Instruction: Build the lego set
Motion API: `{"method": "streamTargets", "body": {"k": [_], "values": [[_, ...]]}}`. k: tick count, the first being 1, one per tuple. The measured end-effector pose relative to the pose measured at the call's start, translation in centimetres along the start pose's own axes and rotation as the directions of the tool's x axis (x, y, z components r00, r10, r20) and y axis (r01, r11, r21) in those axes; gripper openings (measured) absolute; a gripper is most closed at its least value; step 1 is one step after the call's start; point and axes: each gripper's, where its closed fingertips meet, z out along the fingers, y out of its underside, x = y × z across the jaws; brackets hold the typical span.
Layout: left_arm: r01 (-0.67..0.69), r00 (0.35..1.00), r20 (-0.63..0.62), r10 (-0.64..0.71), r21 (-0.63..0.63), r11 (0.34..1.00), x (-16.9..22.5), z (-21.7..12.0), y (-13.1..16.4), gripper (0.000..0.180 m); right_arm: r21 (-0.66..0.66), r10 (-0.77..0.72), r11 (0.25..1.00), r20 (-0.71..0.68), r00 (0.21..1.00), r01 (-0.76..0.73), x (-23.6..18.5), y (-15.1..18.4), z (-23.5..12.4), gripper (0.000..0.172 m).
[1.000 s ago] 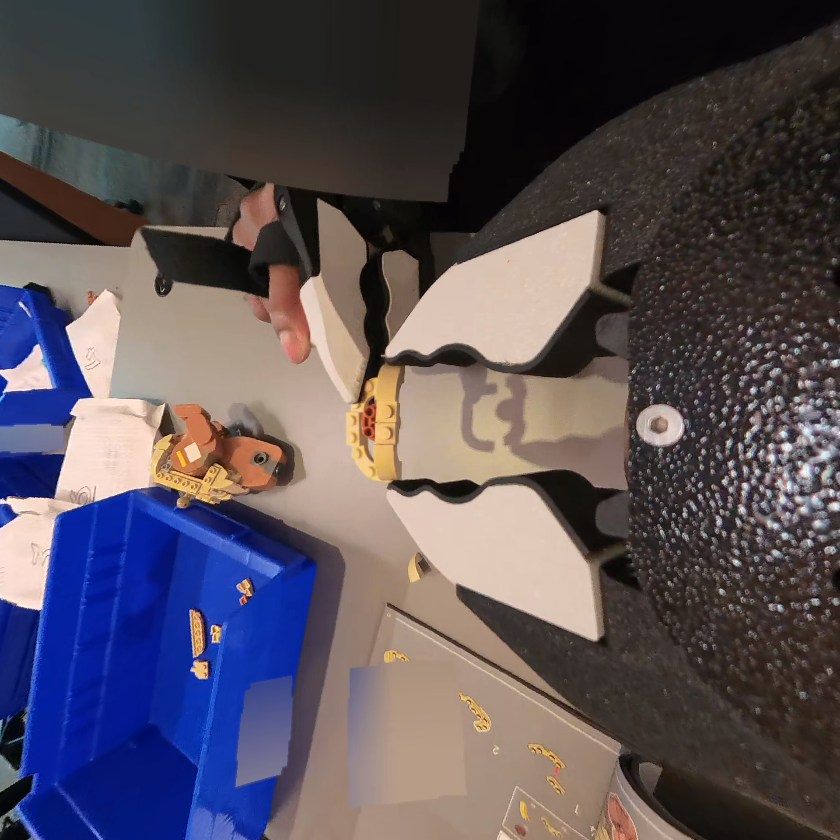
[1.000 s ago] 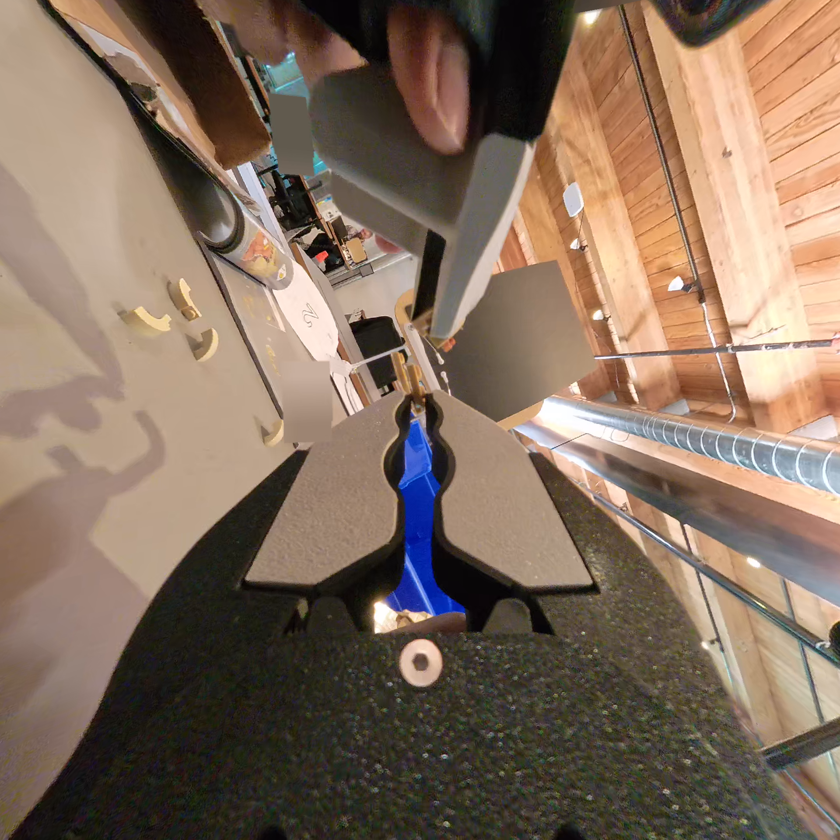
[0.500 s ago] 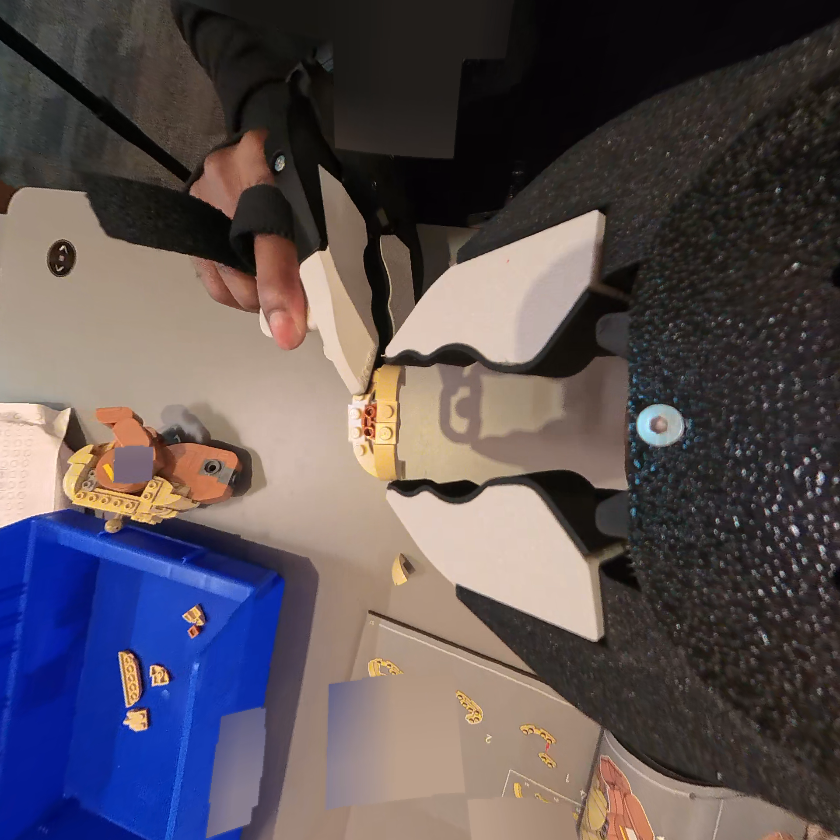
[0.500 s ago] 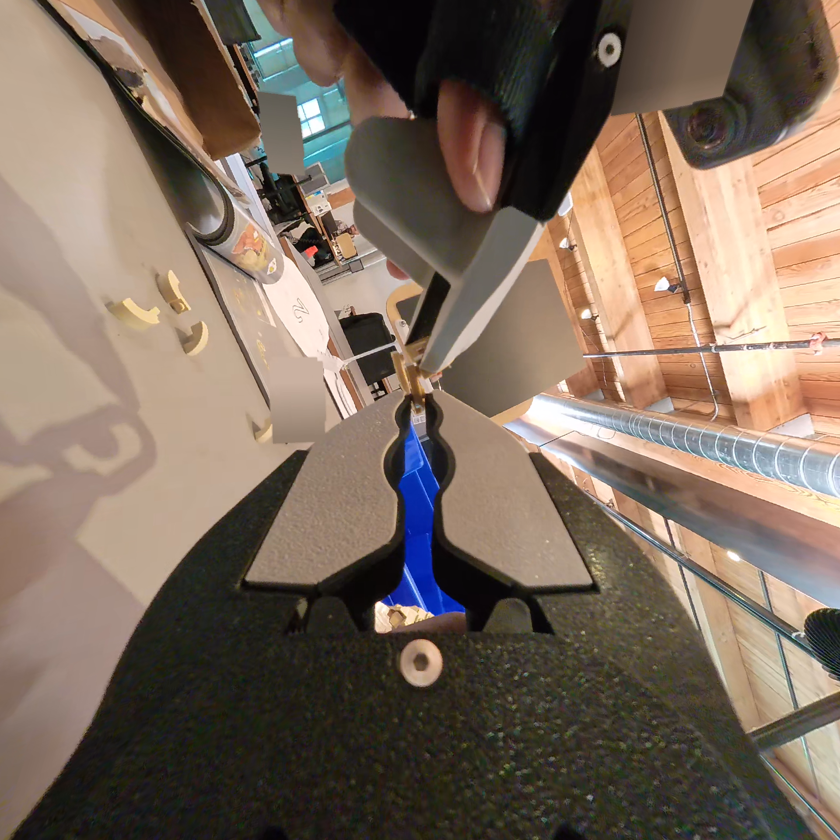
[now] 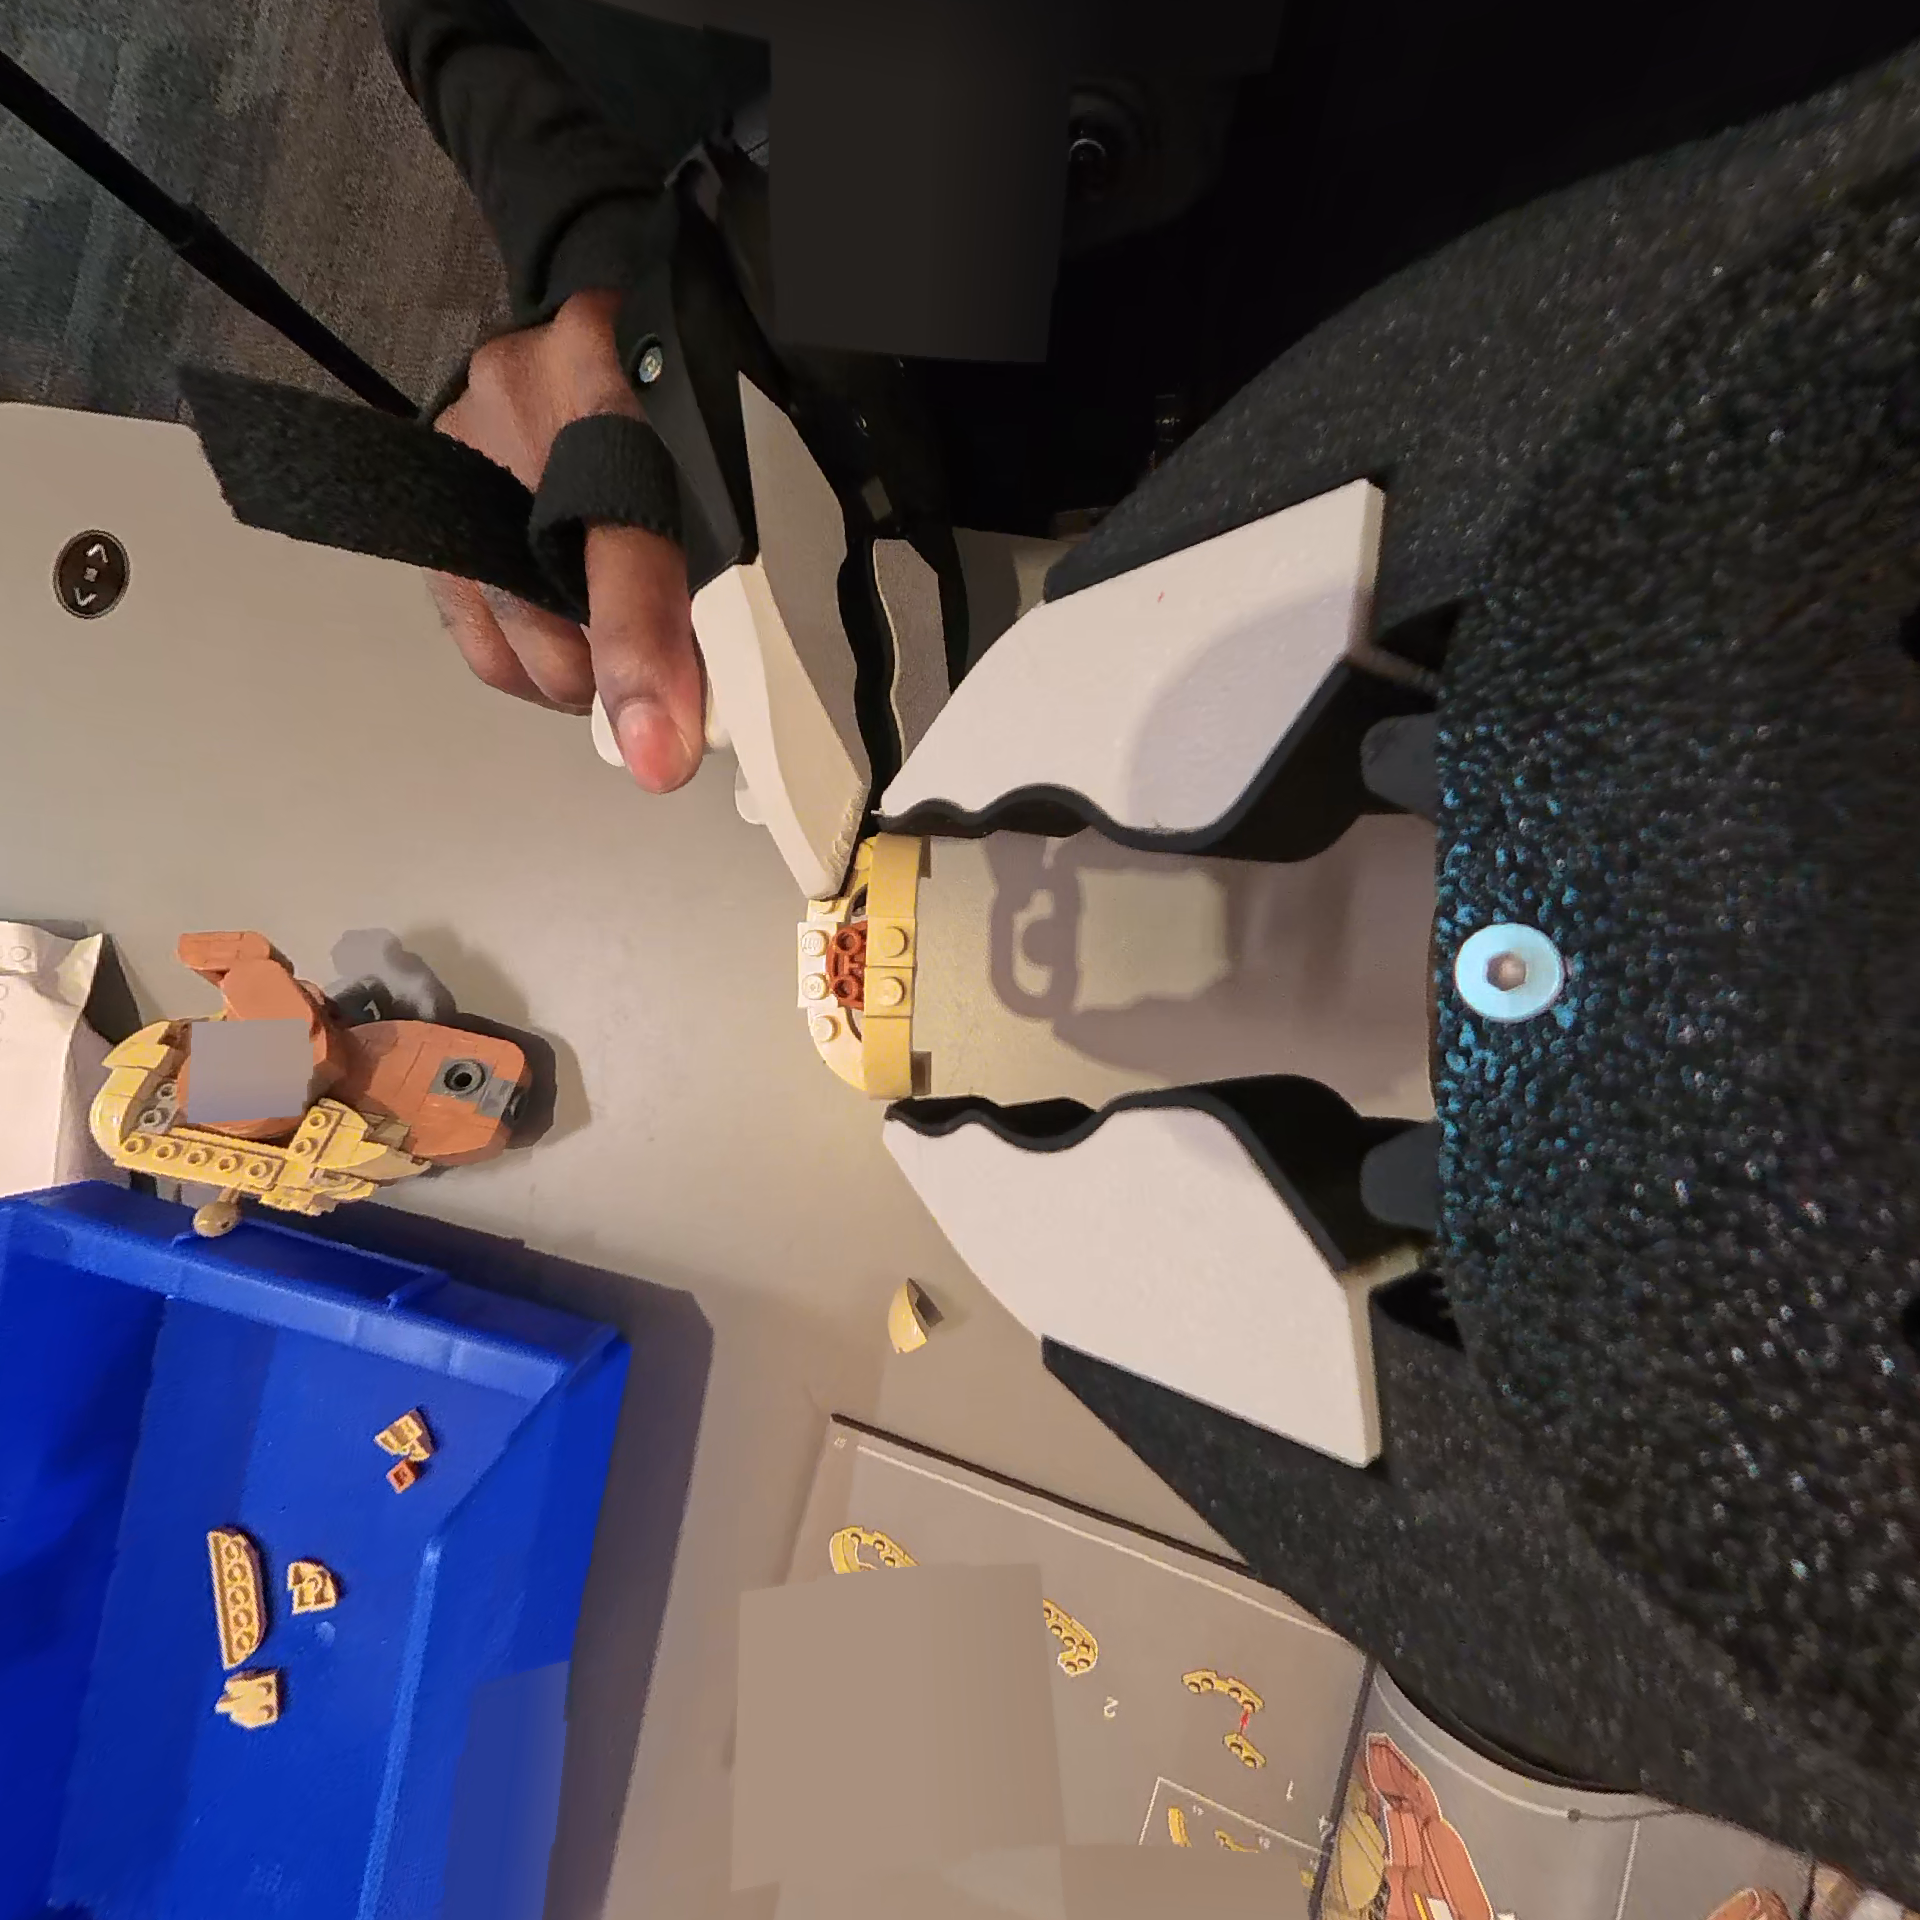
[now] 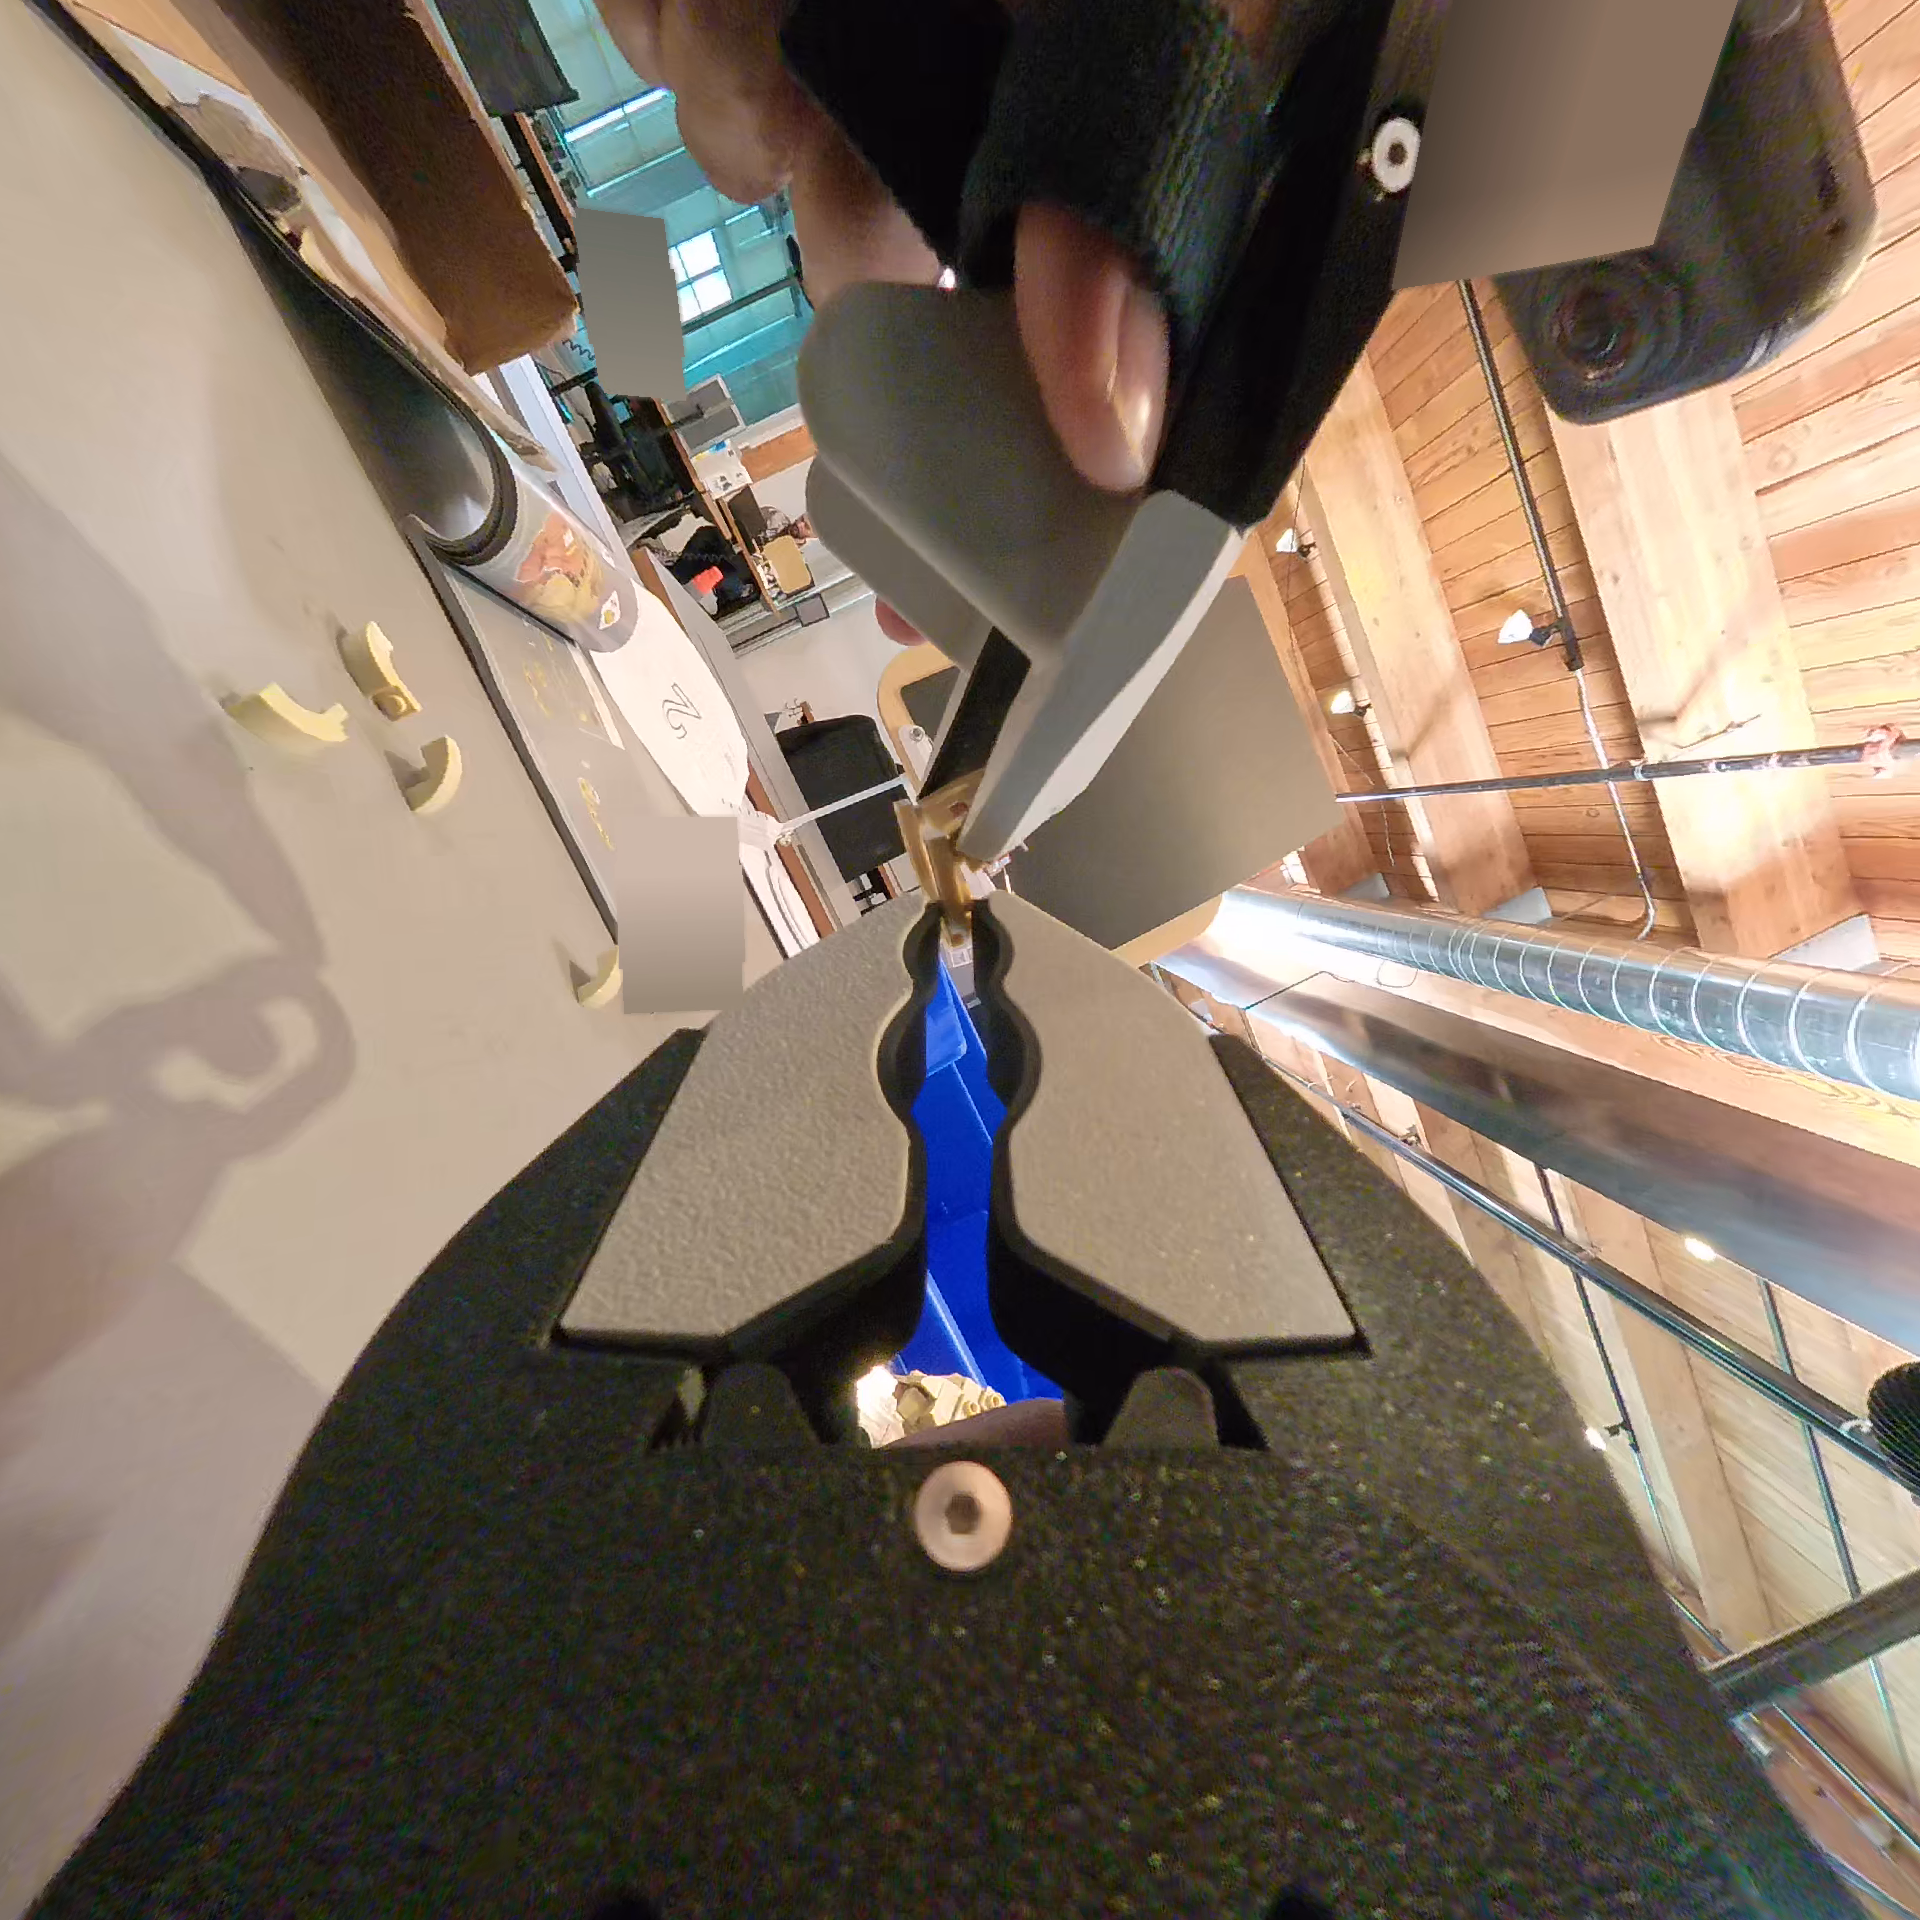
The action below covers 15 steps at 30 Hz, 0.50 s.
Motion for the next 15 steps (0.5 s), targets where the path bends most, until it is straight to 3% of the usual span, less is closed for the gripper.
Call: {"method": "streamTargets", "body": {"k": [15], "values": [[-0.011,1.000,-0.015,0.010,-0.025,1.000,0.28,0.26,-0.23,0.048,0.008,0.014,1.000,-0.001,1.000,-0.014,0.13,-0.04,-0.09,0.005]]}}
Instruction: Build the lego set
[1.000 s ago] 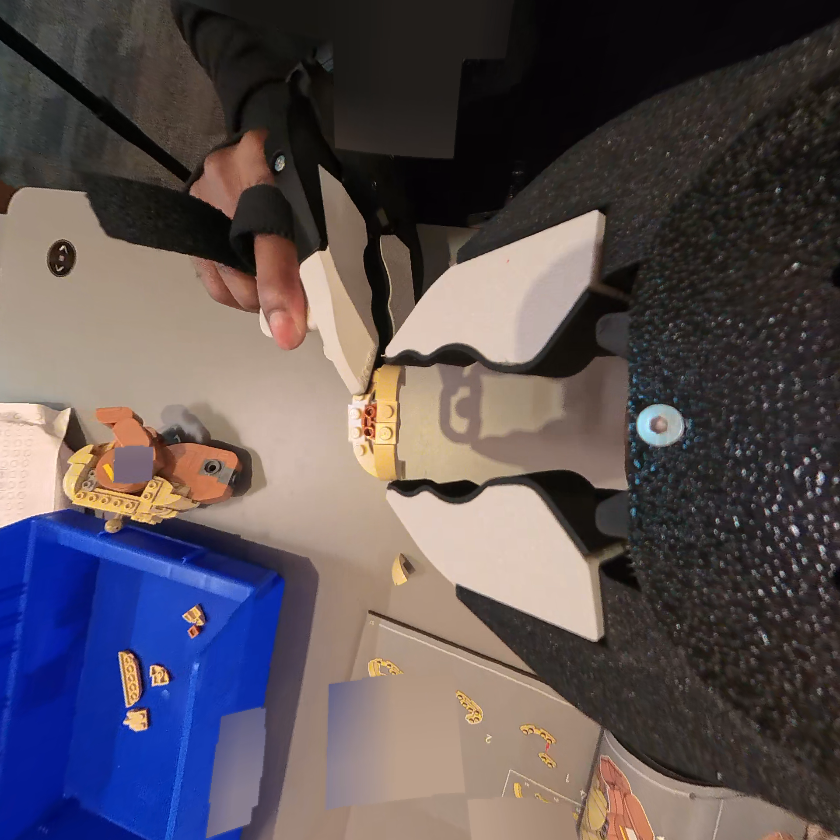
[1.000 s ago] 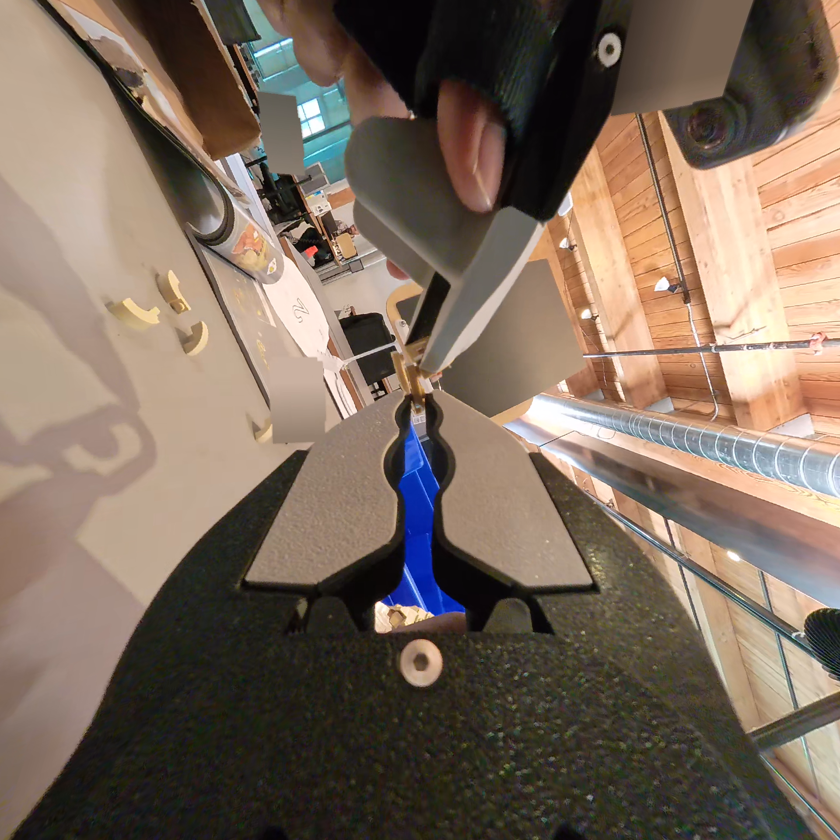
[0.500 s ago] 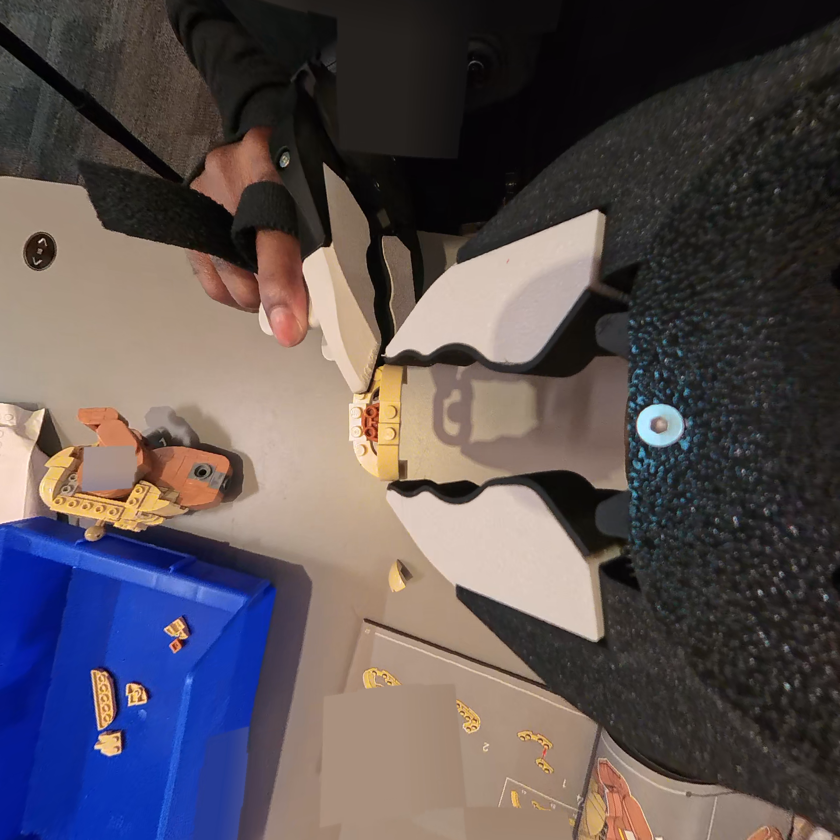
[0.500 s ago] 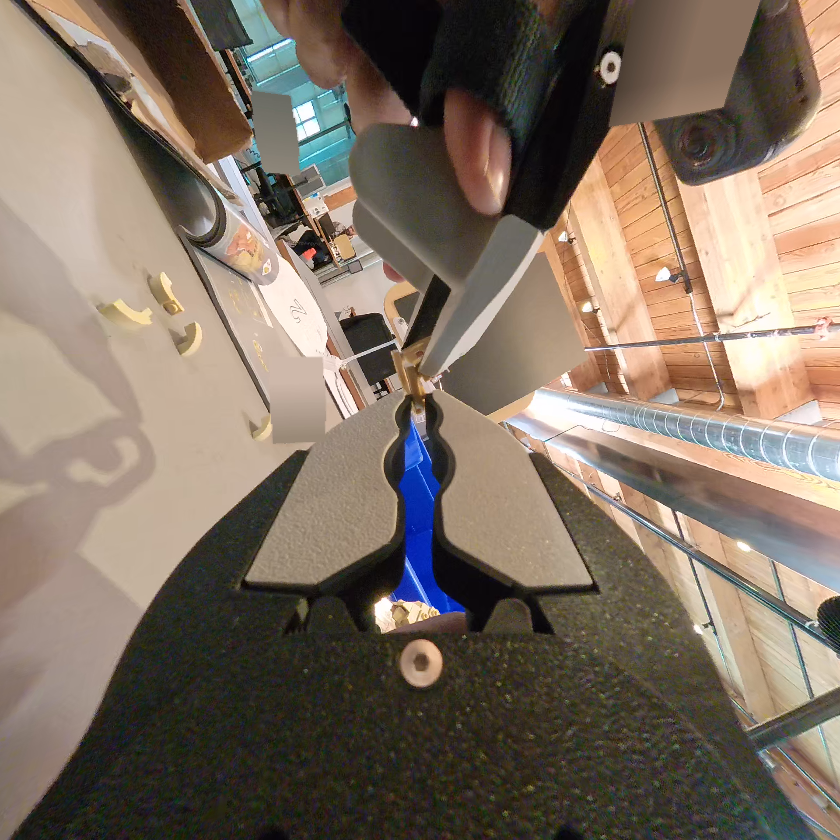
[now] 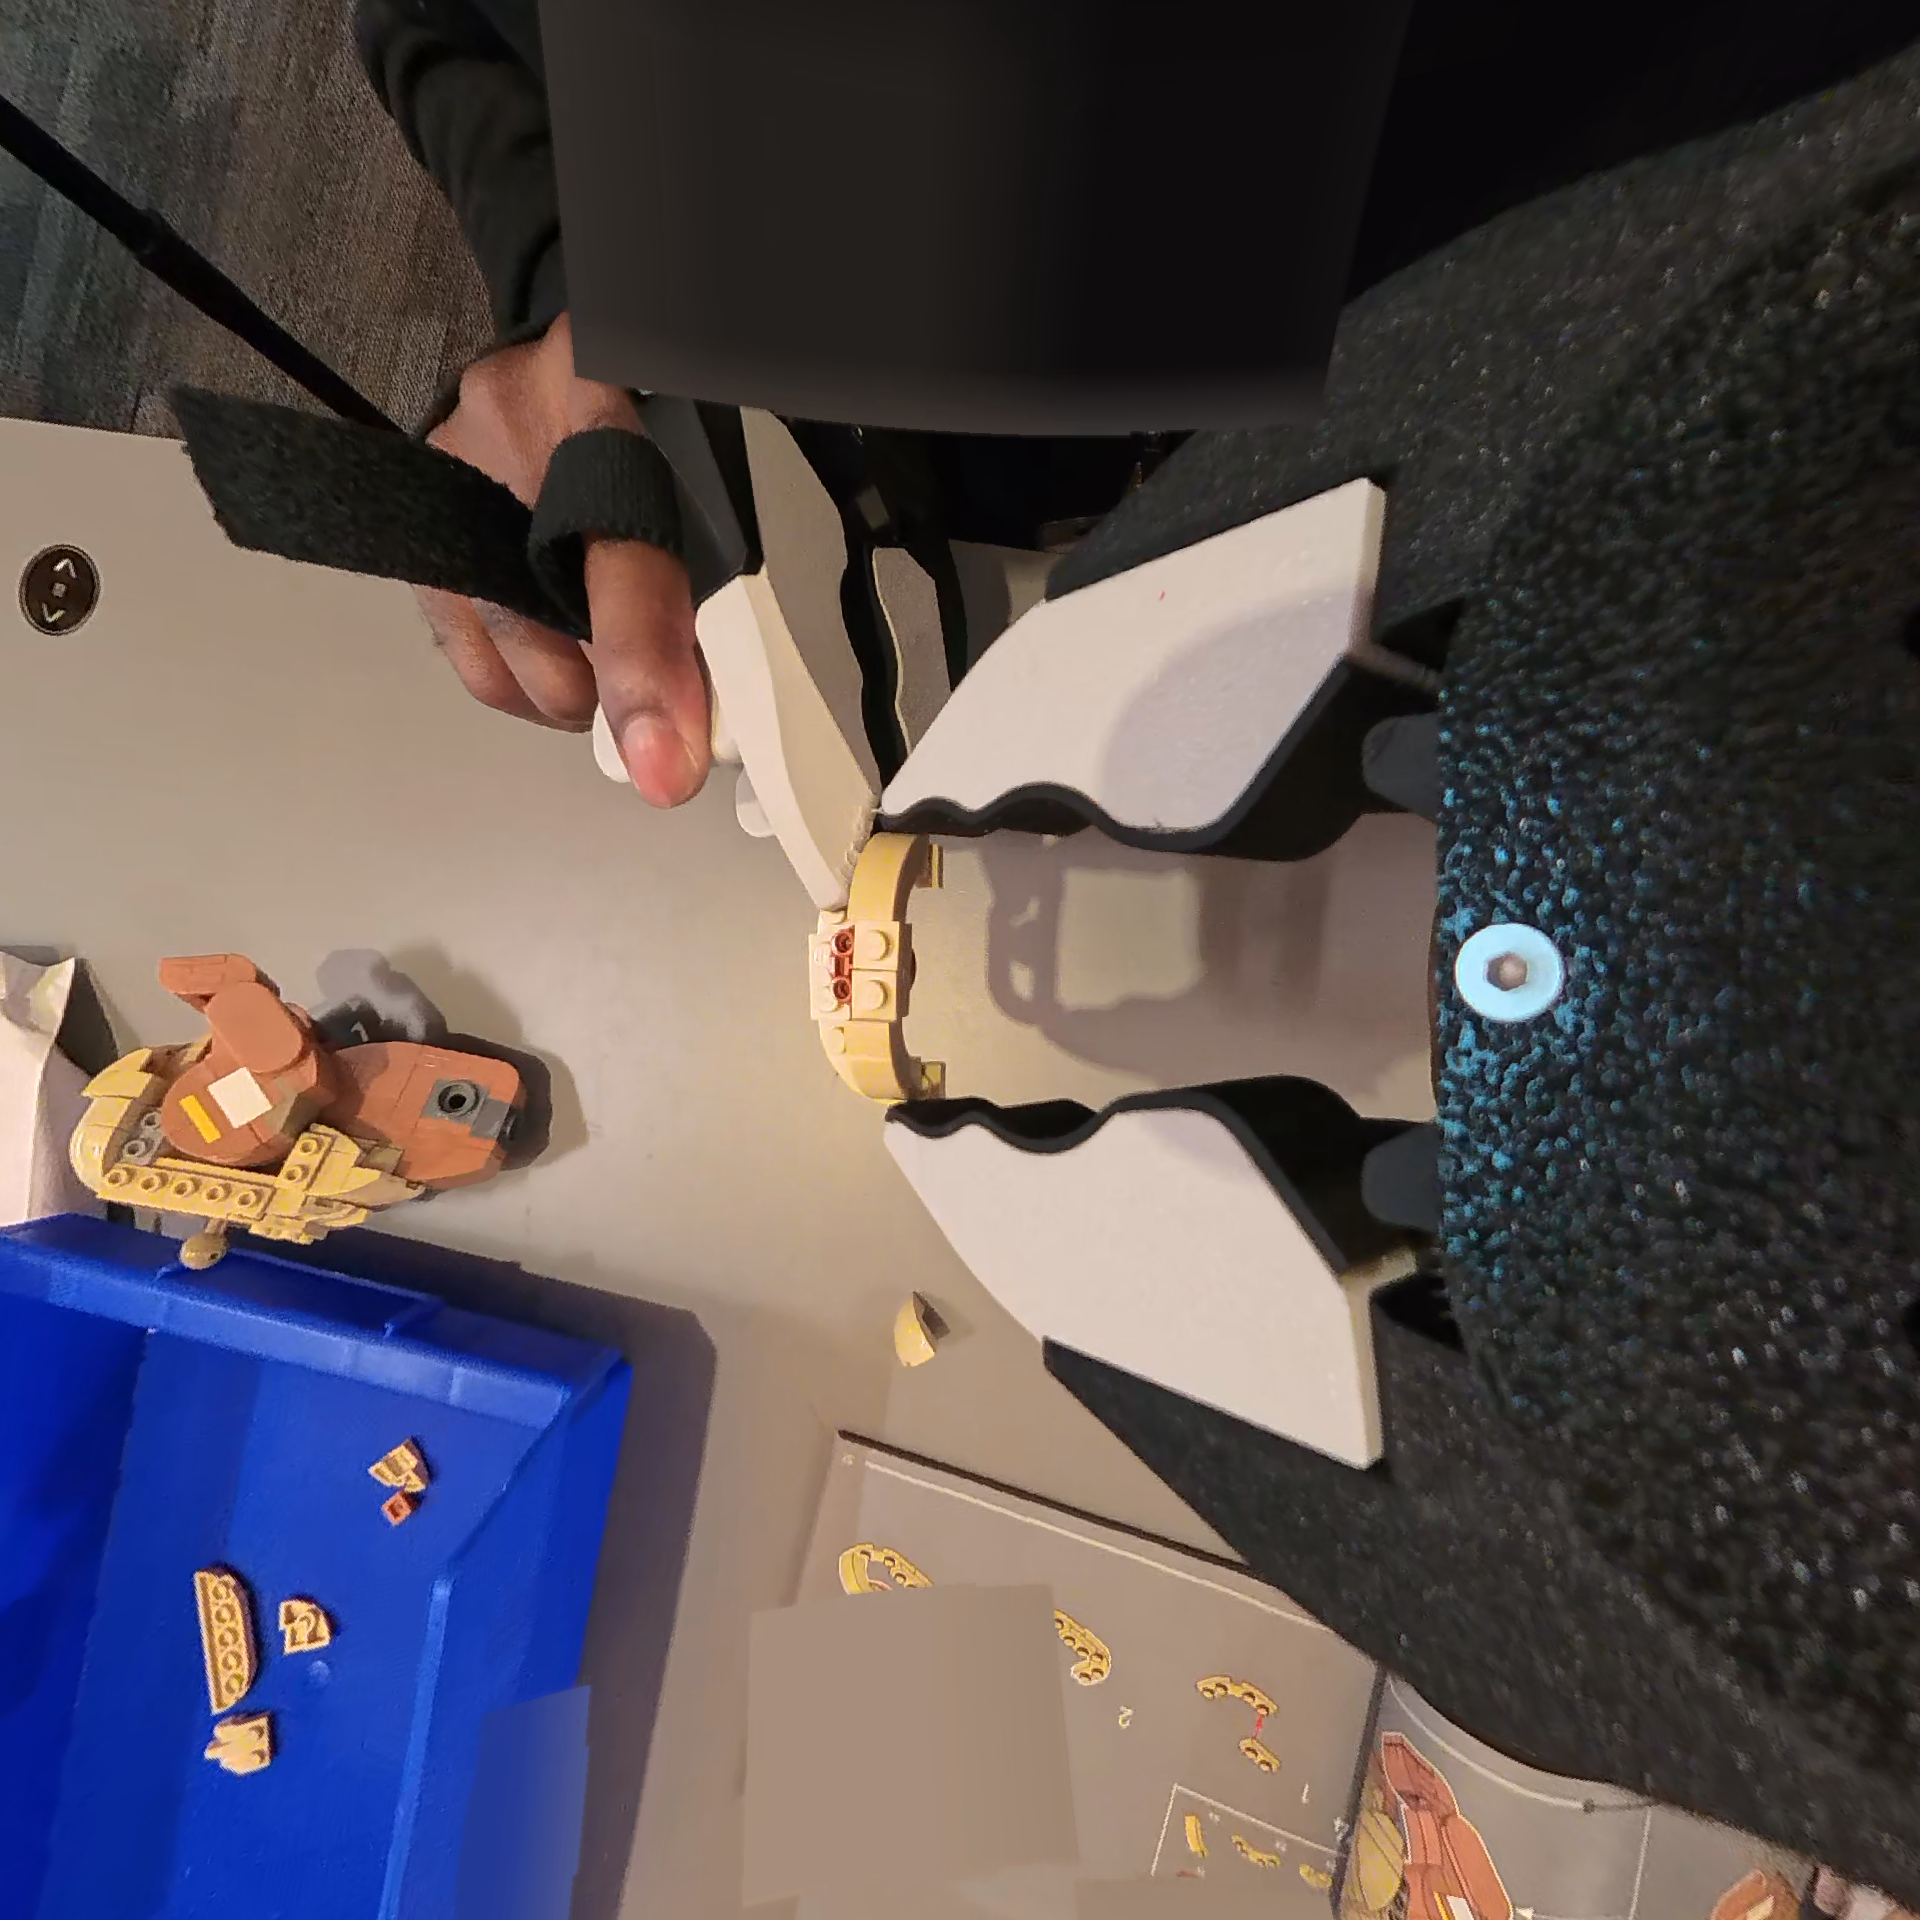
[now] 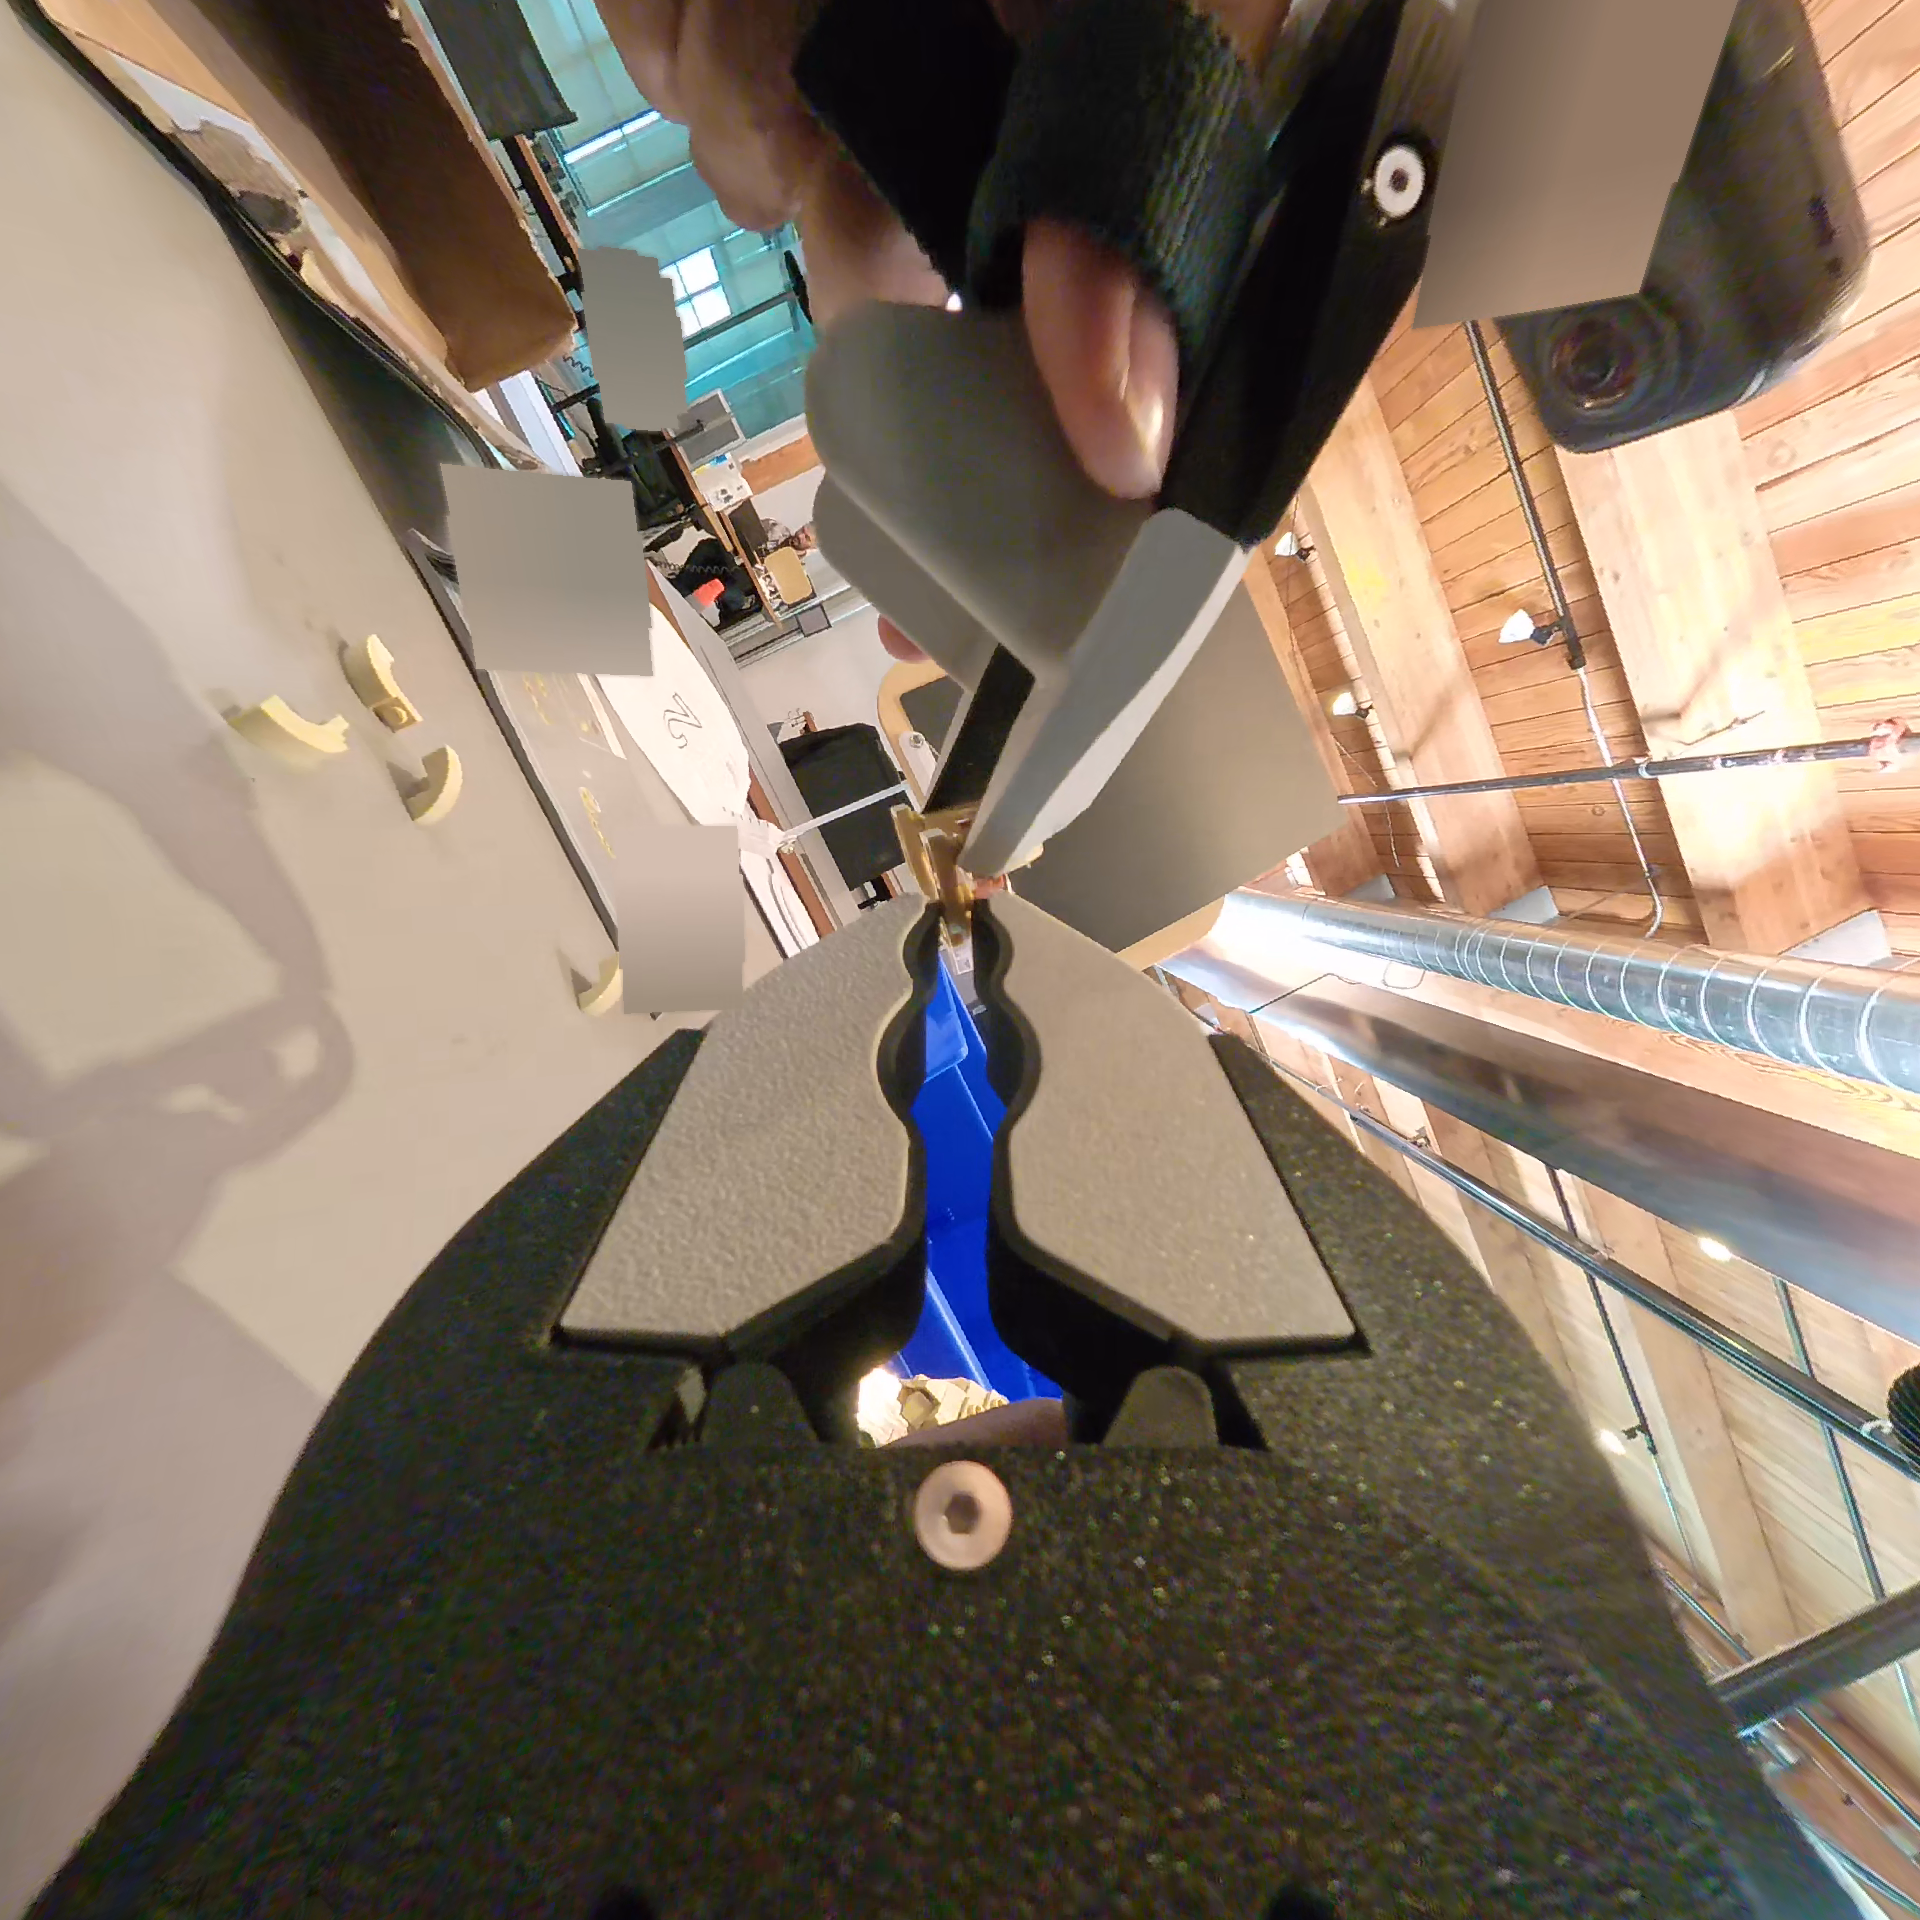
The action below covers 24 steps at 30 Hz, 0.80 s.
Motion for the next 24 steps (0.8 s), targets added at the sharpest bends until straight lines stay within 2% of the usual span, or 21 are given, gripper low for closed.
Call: {"method": "streamTargets", "body": {"k": [13,18,20,24], "values": [[-0.006,1.000,0.003,0.006,0.022,1.000,0.1,-0.1,-0.1,0.048,0.003,0.003,1.000,-0.001,1.000,-0.003,0.1,0.0,-0.1,0.005],[0.001,1.000,0.008,-0.002,0.097,0.995,0.0,-1.0,-0.6,0.048,0.011,0.030,0.999,0.019,0.999,-0.030,0.0,0.1,0.0,0.005],[0.006,1.000,0.016,-0.009,0.154,0.988,-0.2,-1.7,-0.7,0.048,0.037,0.045,0.998,0.078,0.996,-0.048,-0.8,0.0,0.0,0.005],[0.006,1.000,0.028,-0.013,0.216,0.976,-0.5,-2.5,0.9,0.048,0.037,0.029,0.998,0.324,0.946,-0.043,-4.7,1.0,-0.1,0.005]]}}
